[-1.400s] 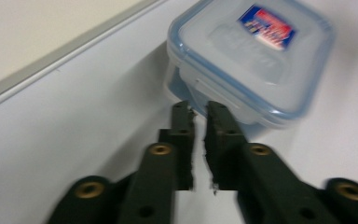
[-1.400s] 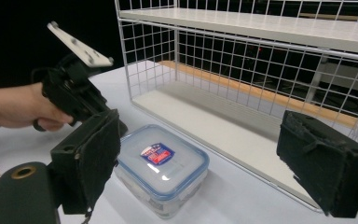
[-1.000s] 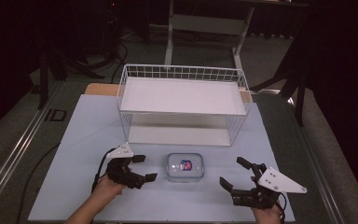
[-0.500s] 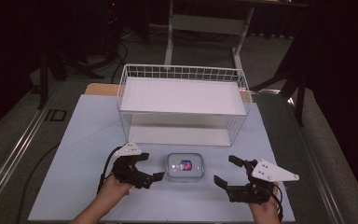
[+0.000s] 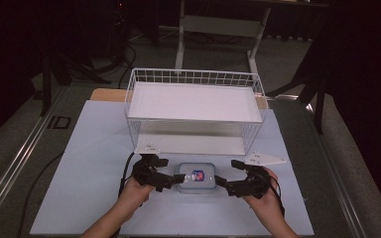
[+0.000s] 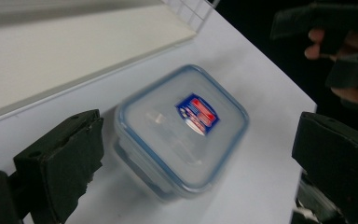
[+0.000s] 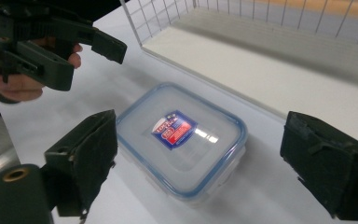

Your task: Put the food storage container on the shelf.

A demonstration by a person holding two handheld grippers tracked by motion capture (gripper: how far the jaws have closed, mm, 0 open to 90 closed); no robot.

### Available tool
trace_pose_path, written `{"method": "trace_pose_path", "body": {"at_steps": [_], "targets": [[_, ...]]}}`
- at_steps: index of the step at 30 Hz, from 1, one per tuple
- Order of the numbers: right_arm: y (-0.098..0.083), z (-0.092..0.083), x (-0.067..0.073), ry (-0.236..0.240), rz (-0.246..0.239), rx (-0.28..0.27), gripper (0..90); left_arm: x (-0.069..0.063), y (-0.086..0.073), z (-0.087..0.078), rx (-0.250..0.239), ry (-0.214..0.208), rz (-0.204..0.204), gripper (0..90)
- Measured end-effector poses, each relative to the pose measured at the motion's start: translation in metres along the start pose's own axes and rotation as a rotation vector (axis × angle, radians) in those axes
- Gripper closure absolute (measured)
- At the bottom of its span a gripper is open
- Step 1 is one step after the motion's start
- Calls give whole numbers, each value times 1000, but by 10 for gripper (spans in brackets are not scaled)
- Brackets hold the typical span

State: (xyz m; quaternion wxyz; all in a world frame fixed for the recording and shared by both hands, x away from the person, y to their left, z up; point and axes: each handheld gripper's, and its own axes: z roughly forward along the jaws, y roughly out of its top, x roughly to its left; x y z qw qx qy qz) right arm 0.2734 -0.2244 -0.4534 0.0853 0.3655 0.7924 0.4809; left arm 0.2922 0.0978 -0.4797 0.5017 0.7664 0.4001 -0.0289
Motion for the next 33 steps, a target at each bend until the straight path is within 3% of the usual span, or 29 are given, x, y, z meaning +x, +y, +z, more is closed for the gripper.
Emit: {"method": "trace_pose_path", "body": {"at_steps": [3,6,9,14,19,22,27,29,30,33], "targets": [[0,10,-8,9,69,26,109,4,1,5,1,-9,-62,37],[-2,19,-15,12,126,62,110,7,0,13,29,21,-93,51],[-6,28,-22,36,213,99,133,11,-3,21,67,40,-146,52],[-16,39,-30,108,347,131,169,16,-9,30,109,-1,-217,136],[-21,51,-32,111,389,173,169,23,-13,37,150,19,-283,153],[-24,58,-34,114,413,204,193,25,-16,40,155,10,-303,191],[-30,64,-37,139,484,228,239,25,-21,47,205,7,-320,233],[-31,66,-37,142,491,240,266,25,-22,48,198,-20,-331,264],[-31,66,-37,142,507,239,324,25,-23,48,194,-31,-333,294],[-34,67,-40,159,577,249,366,25,-23,47,193,-41,-337,321]]}}
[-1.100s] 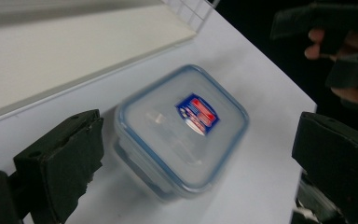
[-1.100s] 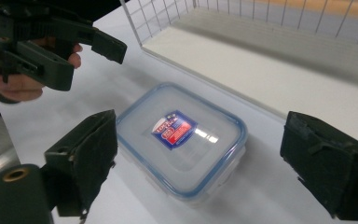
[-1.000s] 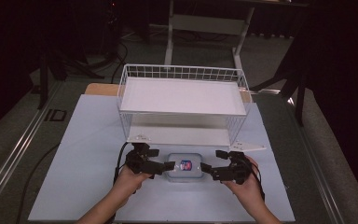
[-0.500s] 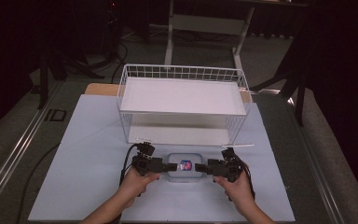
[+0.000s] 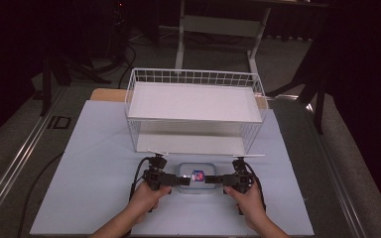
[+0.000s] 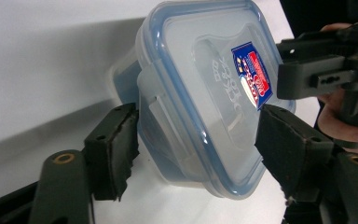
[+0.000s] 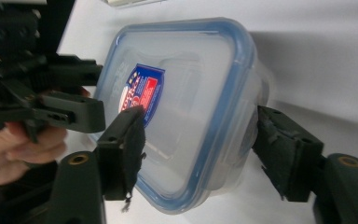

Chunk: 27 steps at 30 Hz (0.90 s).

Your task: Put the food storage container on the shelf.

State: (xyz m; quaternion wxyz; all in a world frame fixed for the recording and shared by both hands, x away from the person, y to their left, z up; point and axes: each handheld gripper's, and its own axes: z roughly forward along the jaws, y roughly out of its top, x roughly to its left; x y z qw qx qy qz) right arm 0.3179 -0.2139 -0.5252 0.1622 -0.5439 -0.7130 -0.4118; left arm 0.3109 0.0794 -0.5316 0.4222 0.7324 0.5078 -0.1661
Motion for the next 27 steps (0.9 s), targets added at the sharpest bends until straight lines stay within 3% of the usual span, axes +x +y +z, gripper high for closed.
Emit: {"method": "trace_pose_path", "body": {"at_steps": [2,5,9,12,17,27], "targets": [[1,-1,-4,20,48,6,384,0,0,-1,2,-3,1,340],[0,-2,-3,14,46,11,395,-1,-3,-3,-6,-4,12,369],[-3,-5,2,-2,20,6,403,-3,-6,-5,-5,-1,28,384],[-7,-8,4,-3,-1,-10,433,-2,-6,-10,-10,-26,-14,453],[-12,-12,8,-7,-52,-13,455,-12,-9,-13,-7,23,63,481],[-20,-15,16,-33,-128,-41,457,-20,-18,-16,-46,52,94,504]]}}
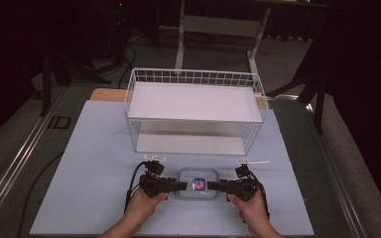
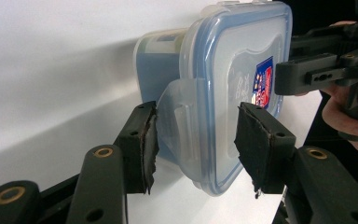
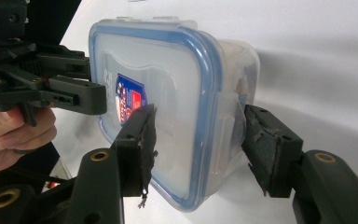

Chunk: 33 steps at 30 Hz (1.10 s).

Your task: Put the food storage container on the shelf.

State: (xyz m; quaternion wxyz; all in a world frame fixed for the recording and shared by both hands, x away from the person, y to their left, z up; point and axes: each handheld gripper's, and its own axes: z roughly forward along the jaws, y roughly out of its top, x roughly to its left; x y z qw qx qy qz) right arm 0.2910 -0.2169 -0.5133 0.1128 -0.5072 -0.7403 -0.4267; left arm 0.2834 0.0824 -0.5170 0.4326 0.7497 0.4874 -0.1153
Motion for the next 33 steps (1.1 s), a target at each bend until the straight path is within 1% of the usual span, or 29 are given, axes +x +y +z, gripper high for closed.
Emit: {"method": "trace_pose_path", "body": {"at_steps": [2,4,7,8,11,15,19,23,25,26,27,29,30,31,33], "targets": [[2,0,2,-2,-11,-4,456,-1,2,-3,-3,6,8,504],[6,-1,3,0,-20,-19,456,-1,7,-6,-18,9,11,506],[15,-1,5,10,-27,-45,456,0,18,-13,-45,14,28,511],[19,-1,5,14,-30,-54,456,1,22,-14,-49,14,27,512],[29,0,7,12,-43,-84,456,4,33,-20,-70,19,41,513],[41,4,9,5,-50,-112,452,8,46,-22,-91,31,40,513],[54,6,9,-12,-57,-132,444,13,58,-21,-113,41,57,512],[68,11,3,-15,-63,-139,443,20,69,-19,-129,50,59,511],[73,15,1,-17,-67,-152,443,25,73,-17,-139,53,66,510],[76,17,-1,-15,-65,-157,443,26,75,-16,-149,53,63,509],[77,18,-3,-13,-66,-162,442,28,76,-15,-147,54,55,509],[80,21,-6,-20,-67,-170,440,32,77,-11,-152,53,64,508],[81,22,-8,-22,-63,-175,440,34,78,-9,-152,45,59,508],[81,23,-9,-29,-71,-175,440,37,78,-7,-153,44,75,508],[82,25,-12,-32,-68,-177,440,41,79,-3,-153,42,66,508]]}}
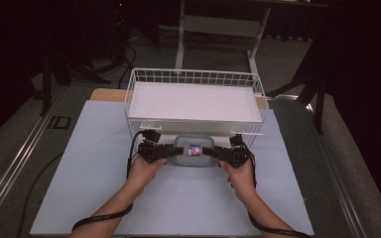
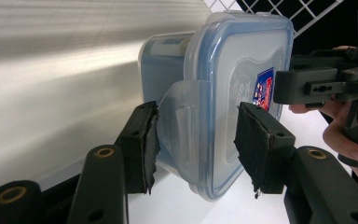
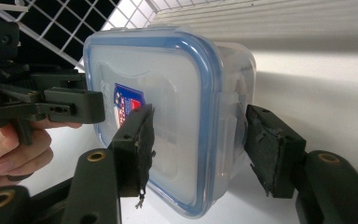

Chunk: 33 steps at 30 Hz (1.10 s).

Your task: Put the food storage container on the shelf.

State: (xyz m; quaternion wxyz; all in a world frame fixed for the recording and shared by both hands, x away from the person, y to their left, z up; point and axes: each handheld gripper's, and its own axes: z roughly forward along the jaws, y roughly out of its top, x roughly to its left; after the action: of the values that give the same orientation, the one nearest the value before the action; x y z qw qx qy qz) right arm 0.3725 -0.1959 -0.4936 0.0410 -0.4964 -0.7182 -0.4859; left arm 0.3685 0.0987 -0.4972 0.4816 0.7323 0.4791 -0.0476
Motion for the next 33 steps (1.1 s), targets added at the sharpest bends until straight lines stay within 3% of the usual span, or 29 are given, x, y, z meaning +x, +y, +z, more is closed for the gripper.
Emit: {"method": "trace_pose_path", "body": {"at_steps": [12,25,28,31,32,33], "targets": [[-1,15,-16,-32,22,-6,437,13,-2,18,-22,30,-2,493],[7,19,-17,-41,19,-21,416,20,-2,19,-78,-4,-5,483],[8,21,-17,-47,-1,-21,403,21,-3,20,-93,-1,1,469],[9,22,-18,-46,-2,-26,401,21,-5,20,-116,15,15,454],[8,22,-18,-49,-1,-31,394,18,-5,20,-134,51,26,454],[8,24,-20,-53,7,-35,369,17,-4,21,-132,59,25,454]]}}
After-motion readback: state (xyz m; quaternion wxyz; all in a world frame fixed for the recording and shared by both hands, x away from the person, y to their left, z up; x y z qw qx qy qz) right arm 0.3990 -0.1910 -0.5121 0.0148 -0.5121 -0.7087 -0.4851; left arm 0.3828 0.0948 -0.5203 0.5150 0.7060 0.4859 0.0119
